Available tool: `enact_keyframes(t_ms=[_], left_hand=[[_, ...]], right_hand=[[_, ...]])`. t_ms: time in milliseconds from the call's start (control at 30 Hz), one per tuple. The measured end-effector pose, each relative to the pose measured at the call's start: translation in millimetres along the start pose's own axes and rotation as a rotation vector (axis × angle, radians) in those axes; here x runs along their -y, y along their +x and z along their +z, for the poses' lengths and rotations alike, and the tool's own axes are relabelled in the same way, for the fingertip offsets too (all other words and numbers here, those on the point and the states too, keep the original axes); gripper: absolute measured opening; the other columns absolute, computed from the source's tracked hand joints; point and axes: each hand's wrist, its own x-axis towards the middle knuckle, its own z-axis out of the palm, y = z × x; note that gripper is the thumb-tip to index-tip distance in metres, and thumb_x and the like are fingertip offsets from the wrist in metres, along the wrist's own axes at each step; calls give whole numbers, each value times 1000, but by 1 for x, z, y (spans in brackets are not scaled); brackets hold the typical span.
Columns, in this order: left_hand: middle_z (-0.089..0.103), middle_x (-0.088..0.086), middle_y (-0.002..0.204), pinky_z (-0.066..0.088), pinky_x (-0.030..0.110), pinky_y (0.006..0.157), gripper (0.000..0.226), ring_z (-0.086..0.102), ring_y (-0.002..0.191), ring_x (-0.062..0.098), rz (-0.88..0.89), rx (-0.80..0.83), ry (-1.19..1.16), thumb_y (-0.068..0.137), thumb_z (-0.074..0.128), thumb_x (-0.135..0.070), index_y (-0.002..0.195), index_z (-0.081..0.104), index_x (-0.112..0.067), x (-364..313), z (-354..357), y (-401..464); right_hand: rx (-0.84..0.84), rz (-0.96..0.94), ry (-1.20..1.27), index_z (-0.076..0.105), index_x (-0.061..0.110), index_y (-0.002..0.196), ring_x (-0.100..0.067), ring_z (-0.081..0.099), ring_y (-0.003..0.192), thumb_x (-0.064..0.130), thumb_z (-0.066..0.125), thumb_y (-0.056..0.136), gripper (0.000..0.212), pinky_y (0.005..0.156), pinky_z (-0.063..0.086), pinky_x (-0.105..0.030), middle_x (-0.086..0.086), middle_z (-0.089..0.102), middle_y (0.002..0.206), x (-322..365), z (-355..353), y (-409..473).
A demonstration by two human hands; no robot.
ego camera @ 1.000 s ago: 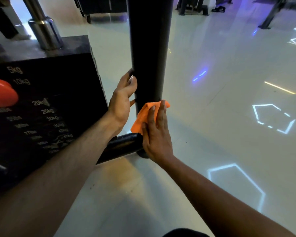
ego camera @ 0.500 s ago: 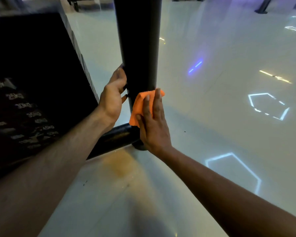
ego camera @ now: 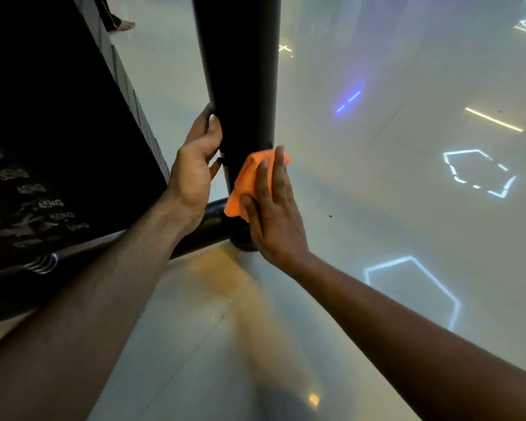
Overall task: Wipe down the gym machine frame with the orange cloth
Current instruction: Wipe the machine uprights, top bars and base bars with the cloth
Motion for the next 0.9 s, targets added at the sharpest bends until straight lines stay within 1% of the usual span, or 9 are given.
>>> enact_keyframes(t_ms=[67, 133, 167, 233, 333, 467, 667, 800, 900], left_hand=[[66, -13, 147, 45, 46, 121, 44, 58, 140, 11, 3, 8, 9, 116, 34, -34, 156, 52, -30, 1, -1, 0], [68, -14, 143, 52, 44, 115, 44, 62, 135, 9, 7, 18, 6, 118, 30, -31, 155, 53, -28, 0, -3, 0], [69, -14, 142, 53, 42, 113, 43, 63, 134, 9, 6, 23, -1, 118, 29, -30, 153, 54, -28, 0, -4, 0], [67, -13, 144, 50, 43, 116, 43, 61, 137, 10, 5, 14, 3, 117, 31, -33, 154, 53, -31, 1, -4, 1], [68, -14, 142, 43, 45, 123, 42, 58, 139, 9, -22, 0, 15, 116, 32, -32, 151, 56, -32, 6, -7, 2], [67, -12, 144, 42, 43, 122, 41, 57, 139, 9, -79, 13, 33, 117, 35, -29, 153, 55, -27, 19, -9, 0], [66, -11, 147, 46, 41, 116, 44, 59, 138, 10, -87, 42, 76, 117, 37, -37, 157, 51, -27, 24, -10, 0], [59, -17, 153, 31, 50, 126, 45, 49, 146, 7, -110, 31, 91, 114, 39, -44, 158, 48, -36, 25, -11, 1], [57, -17, 155, 29, 52, 128, 45, 47, 147, 7, -120, 18, 92, 115, 39, -44, 159, 47, -36, 27, -10, 0]], right_hand=[[-129, 26, 86, -2, 12, 171, -36, 1, 169, 47, 40, 116, 77, 132, 29, -41, -15, -16, 180, 19, -8, 28], [-224, 38, 135, -2, 8, 170, -37, 1, 169, 46, 40, 115, 79, 132, 13, -25, -22, -9, 180, 33, -9, 49], [-236, 27, 123, -12, 14, 171, -37, -1, 169, 45, 41, 115, 83, 133, 13, -28, -21, -9, 180, 33, -6, 50], [-190, -33, 38, -29, 35, 166, -38, -5, 168, 42, 49, 115, 94, 134, 26, -47, -11, -17, 180, 20, 6, 34], [-20, -38, -51, -34, 41, 162, -40, -6, 168, 44, 49, 115, 96, 123, 39, -65, -6, -32, 177, -11, 26, -9], [50, -9, -13, -33, 40, 163, -37, -4, 169, 43, 44, 117, 90, 125, 33, -66, -17, -21, 179, -24, 32, -32], [-250, -34, 76, -27, 41, 164, -40, -1, 168, 47, 38, 117, 80, 129, 28, -64, -27, -11, 178, 13, 10, 35], [-38, -47, -53, -32, 42, 163, -40, -11, 167, 53, 37, 116, 84, 128, 26, -68, -6, -34, 175, -17, 34, -12], [86, 17, -28, -26, 39, 167, -38, -9, 168, 46, 39, 118, 81, 128, 24, -69, -12, -26, 178, -31, 41, -45]])
